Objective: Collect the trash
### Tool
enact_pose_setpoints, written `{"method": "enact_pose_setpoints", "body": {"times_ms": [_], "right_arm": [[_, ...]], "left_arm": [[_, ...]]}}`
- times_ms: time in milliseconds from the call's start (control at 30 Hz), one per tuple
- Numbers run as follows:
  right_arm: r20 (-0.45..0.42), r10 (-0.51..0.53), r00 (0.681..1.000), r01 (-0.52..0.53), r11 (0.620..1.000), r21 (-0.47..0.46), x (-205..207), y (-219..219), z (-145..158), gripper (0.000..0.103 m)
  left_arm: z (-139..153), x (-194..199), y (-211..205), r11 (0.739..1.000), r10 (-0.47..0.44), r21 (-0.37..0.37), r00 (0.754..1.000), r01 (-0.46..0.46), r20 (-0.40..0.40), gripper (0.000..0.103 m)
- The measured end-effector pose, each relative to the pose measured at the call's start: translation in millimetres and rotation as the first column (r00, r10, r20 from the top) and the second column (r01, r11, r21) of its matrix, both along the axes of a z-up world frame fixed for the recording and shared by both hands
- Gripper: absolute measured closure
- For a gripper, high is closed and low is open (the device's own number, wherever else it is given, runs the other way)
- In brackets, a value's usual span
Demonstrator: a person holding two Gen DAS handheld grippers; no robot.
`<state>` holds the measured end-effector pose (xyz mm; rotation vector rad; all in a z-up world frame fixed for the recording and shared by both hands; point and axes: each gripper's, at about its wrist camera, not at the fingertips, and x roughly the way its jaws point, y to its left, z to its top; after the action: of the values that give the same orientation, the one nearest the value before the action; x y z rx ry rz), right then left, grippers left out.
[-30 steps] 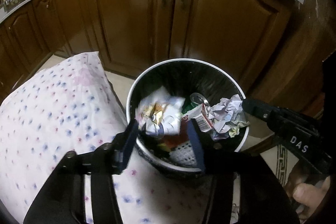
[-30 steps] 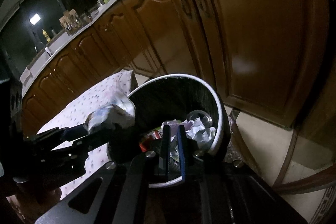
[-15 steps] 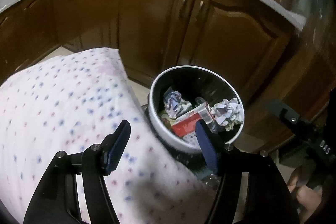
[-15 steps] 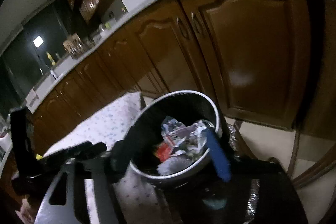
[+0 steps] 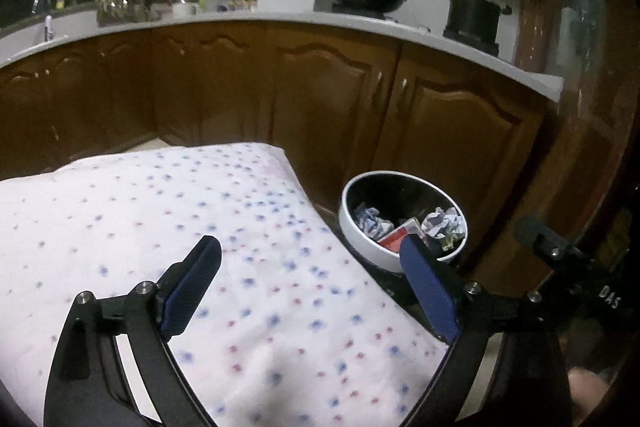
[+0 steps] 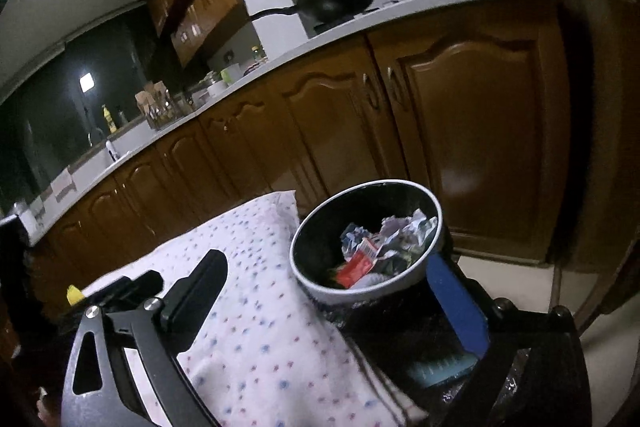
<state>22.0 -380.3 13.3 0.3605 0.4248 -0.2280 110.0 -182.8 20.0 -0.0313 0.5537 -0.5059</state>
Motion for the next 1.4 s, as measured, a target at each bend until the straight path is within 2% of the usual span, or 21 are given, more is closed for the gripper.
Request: {"method": "enact_pose_setpoints", "body": {"times_ms": [100, 200, 300, 533, 667, 833, 1133, 1400], "right_arm": [[0.02, -0.017, 1.0, 0.019, 0.995, -0.102, -9, 21, 14, 0.002], [0.102, -0.011, 0.995, 0.034, 0.974, -0.225, -24, 44, 42, 0.0], [0.163, 0.012, 0.987, 0.033, 0.962, -0.272, -36, 57, 55, 0.0], [0.159, 0.02, 0.987, 0.017, 0.975, -0.223, -44, 67, 36, 0.0], [0.178, 0.028, 0.984, 0.016, 0.97, -0.243, -56, 75, 23, 0.0], [0.175, 0.041, 0.984, 0.004, 0.968, -0.25, -59, 79, 12, 0.0], [0.171, 0.06, 0.983, -0.011, 0.962, -0.274, -60, 88, 7, 0.0], [0.174, 0.057, 0.983, -0.007, 0.962, -0.274, -61, 89, 6, 0.0]], "left_arm": [[11, -13, 19, 0.999, 0.036, -0.034, 0.998, -0.034, 0.054, 0.009], [27, -29, 38, 0.993, 0.092, -0.088, 0.985, -0.08, 0.143, 0.0], [35, -45, 48, 0.991, 0.13, -0.067, 0.968, -0.118, 0.214, 0.0], [26, -63, 68, 0.987, 0.162, -0.026, 0.959, -0.16, 0.231, 0.0], [21, -70, 73, 0.984, 0.174, -0.012, 0.956, -0.177, 0.237, 0.0], [15, -82, 71, 0.977, 0.196, 0.028, 0.94, -0.212, 0.28, 0.0], [10, -91, 69, 0.967, 0.221, 0.054, 0.924, -0.249, 0.311, 0.0], [9, -91, 69, 0.967, 0.228, 0.043, 0.926, -0.252, 0.301, 0.0]]}}
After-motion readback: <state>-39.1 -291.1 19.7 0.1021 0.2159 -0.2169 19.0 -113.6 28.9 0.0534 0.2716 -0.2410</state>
